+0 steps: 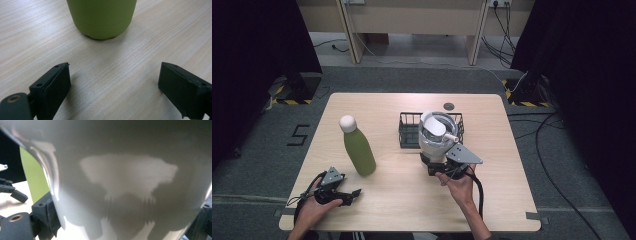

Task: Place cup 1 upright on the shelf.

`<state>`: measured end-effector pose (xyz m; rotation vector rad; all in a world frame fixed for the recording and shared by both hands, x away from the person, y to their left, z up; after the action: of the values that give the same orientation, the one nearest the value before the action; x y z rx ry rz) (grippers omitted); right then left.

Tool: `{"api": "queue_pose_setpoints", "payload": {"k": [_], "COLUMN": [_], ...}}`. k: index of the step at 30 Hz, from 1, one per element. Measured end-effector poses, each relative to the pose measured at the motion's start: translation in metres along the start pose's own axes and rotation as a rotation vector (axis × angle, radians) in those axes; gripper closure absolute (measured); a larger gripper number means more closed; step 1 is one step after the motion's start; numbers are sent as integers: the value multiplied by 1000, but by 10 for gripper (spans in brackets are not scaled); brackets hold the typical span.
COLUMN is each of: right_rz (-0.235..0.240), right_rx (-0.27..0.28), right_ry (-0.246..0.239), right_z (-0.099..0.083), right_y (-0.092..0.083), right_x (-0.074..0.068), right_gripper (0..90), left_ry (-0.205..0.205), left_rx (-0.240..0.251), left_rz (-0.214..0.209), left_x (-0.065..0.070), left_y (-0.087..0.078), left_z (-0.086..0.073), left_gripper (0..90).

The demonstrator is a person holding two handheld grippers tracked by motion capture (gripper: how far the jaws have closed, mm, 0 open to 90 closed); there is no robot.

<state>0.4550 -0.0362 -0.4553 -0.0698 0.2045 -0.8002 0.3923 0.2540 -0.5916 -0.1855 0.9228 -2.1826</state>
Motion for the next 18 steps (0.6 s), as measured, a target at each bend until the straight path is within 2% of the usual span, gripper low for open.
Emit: {"api": "queue_pose_setpoints", "payload": {"k": [3, 10, 18], "right_rz": [-3, -25, -50], "right_rx": [3, -19, 6], "right_ry": [-12, -18, -7], "right_z": [9, 18, 34], "right_y": [0, 4, 2], "right_x": [1, 9, 21], "right_gripper": [106, 106, 106], "left_ry": [-1, -1, -1], "left_rx": [1, 1, 1], "left_rz": [0, 0, 1], "left_x": [0, 0, 0], "left_y": [0, 0, 0], "left_z": [0, 0, 0], "left_gripper": [102, 102, 102]}}
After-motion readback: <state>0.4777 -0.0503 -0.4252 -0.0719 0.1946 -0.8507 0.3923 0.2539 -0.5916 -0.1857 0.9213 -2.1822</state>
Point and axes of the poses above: each handheld gripper's, and its own axes: y roughly forward along the jaws, z roughly out of its top, x roughly to its right, the point moved 10 cm from there along y, roughly forward along the jaws, and after that the axes turned 13 degrees about y, right-handed, at the moved point
